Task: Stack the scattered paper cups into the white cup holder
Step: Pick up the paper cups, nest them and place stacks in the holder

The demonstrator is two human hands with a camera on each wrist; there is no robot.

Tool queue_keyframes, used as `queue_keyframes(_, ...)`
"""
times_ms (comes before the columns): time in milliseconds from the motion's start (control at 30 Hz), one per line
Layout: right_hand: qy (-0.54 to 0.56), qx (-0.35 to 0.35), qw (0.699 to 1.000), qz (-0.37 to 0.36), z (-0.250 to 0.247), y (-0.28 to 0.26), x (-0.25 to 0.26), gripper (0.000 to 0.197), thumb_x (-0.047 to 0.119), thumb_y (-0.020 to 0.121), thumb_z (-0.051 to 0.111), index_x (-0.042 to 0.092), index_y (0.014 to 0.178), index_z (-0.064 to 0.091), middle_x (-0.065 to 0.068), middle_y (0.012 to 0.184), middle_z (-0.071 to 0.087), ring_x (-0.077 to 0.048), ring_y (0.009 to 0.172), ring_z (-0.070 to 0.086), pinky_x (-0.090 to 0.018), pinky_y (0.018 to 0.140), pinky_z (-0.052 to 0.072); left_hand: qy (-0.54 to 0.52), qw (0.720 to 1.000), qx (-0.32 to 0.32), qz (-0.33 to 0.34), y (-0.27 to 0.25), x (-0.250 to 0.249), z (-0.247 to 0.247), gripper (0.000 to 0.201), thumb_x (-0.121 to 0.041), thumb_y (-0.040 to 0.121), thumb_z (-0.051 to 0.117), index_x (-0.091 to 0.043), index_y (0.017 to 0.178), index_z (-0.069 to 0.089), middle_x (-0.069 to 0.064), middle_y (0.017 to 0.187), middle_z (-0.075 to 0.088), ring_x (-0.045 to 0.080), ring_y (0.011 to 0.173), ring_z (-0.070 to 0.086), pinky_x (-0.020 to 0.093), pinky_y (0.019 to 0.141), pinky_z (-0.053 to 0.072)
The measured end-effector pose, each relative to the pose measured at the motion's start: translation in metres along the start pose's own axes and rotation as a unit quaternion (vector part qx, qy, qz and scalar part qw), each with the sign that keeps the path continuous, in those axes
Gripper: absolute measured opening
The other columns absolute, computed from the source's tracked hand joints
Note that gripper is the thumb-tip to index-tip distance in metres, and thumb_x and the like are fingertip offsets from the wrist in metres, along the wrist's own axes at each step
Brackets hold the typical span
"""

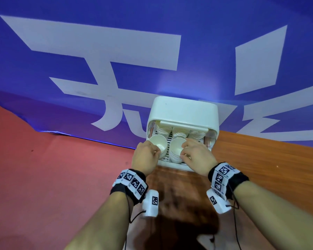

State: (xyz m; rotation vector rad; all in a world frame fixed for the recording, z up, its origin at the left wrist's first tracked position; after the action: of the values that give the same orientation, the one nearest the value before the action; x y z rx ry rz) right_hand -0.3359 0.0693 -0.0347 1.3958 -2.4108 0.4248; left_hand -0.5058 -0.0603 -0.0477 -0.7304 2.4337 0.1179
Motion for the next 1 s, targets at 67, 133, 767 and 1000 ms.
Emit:
queue_keyframes(67,0.002,0.019,1.000,0.009,0.003,0.000,-0.001,0.021,0.027,0.093,0.057,0.016,0.090,0.075,0.003,0.118,0.061,-0.016,0.132,0.044,-0.035,0.100,0.042,-0.009,1.000,0.004,-0.005,0.000,0.002,0.003,0.014,-0.024,0.089,0.061,-0.020,0.087,0.075,0.001,0.096,0.062,0.025,0.088,0.050,0.038,0.077,0.046)
queue_keyframes(133,0.000,0.027,1.000,0.009,0.005,-0.001,0.000,0.023,0.027,0.094,0.056,0.015,0.093,0.075,0.003,0.125,0.059,-0.013,0.135,0.041,-0.027,0.098,0.038,-0.013,1.000,0.008,-0.007,0.001,0.002,0.006,0.015,-0.025,0.089,0.061,-0.021,0.088,0.075,0.000,0.097,0.063,0.025,0.088,0.049,0.038,0.078,0.046)
queue_keyframes(767,0.033,-0.043,0.998,0.007,-0.030,-0.032,0.010,0.021,0.030,0.091,0.059,0.021,0.106,0.069,0.006,0.119,0.058,-0.014,0.120,0.046,-0.033,0.103,0.038,-0.029,0.999,-0.020,0.009,-0.030,-0.042,-0.032,0.018,-0.022,0.090,0.058,-0.019,0.103,0.070,-0.002,0.108,0.059,0.017,0.100,0.054,0.028,0.086,0.044)
queue_keyframes(1000,0.033,-0.080,0.996,0.036,-0.071,-0.094,-0.005,0.024,0.030,0.093,0.056,0.024,0.114,0.065,0.008,0.125,0.057,-0.014,0.125,0.042,-0.036,0.106,0.036,-0.016,0.998,-0.035,0.059,-0.061,-0.104,-0.035,0.018,-0.021,0.090,0.057,-0.018,0.102,0.069,-0.001,0.108,0.060,0.017,0.101,0.054,0.029,0.087,0.043)
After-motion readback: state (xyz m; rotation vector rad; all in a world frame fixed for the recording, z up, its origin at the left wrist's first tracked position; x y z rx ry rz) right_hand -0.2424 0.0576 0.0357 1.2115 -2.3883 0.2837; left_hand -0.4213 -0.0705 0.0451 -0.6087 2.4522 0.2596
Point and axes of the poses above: each hand's wrist, its own y-axis towards the middle knuckle, its own z-axis out of the palm, x = y × z, the point moved 2 cm from there along y, towards the middle knuckle
